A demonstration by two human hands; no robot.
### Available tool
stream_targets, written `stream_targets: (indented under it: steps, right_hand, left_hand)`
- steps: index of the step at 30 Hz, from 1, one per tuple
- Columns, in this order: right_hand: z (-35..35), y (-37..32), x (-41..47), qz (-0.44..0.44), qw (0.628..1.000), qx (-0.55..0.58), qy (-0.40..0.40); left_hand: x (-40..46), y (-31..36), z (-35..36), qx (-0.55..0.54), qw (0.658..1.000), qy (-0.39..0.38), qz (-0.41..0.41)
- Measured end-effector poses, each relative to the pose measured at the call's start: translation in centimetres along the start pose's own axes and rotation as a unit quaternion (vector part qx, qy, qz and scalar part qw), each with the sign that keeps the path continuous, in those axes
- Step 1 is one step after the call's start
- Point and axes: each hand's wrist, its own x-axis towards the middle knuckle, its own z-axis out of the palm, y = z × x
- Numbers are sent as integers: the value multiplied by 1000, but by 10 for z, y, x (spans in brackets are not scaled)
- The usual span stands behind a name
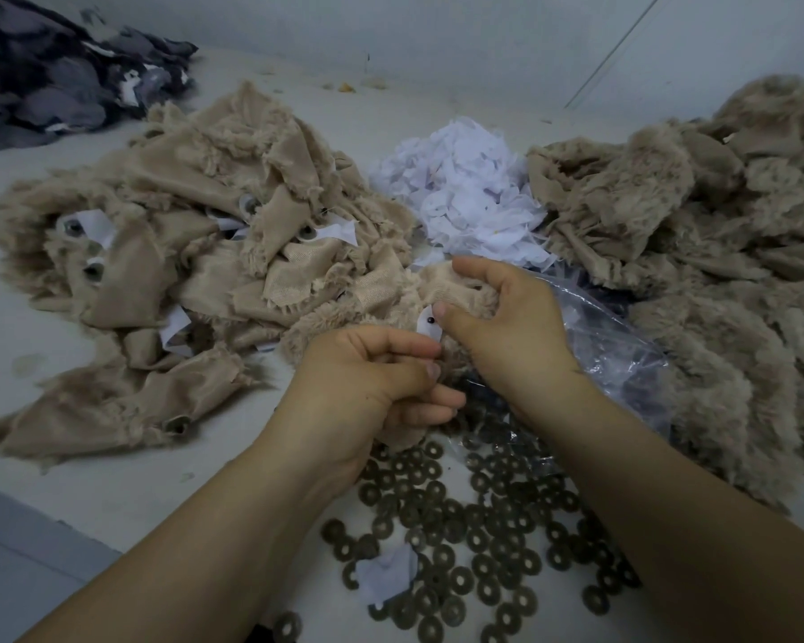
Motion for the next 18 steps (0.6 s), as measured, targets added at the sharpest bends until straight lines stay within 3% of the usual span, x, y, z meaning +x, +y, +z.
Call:
stream_targets:
  steps: [2, 4, 6, 8, 11, 14, 18]
  right_hand:
    - [0, 1, 0, -2, 1000, -4, 1]
    - [1, 1, 0, -3, 1000, -8, -1]
    - [2, 1, 0, -3, 1000, -9, -2]
    - [3, 0, -1, -2, 1000, -1, 0]
    - [3, 0, -1, 10, 1000, 28, -3]
    - [2, 0, -1, 11, 1000, 27, -6]
    - [2, -1, -1, 13, 999, 34, 2]
  left_hand:
    - [0, 3, 1, 68, 991, 48, 106]
    - [4, 7, 1, 170, 953, 111, 225]
    - [12, 12, 1, 297, 878, 153, 342]
    - [19, 13, 3, 436, 773, 162, 431]
    - [25, 0, 6, 519, 688, 130, 491]
    - [29, -13, 4, 549, 654, 117, 507]
    - [32, -17, -3, 513, 659, 107, 539]
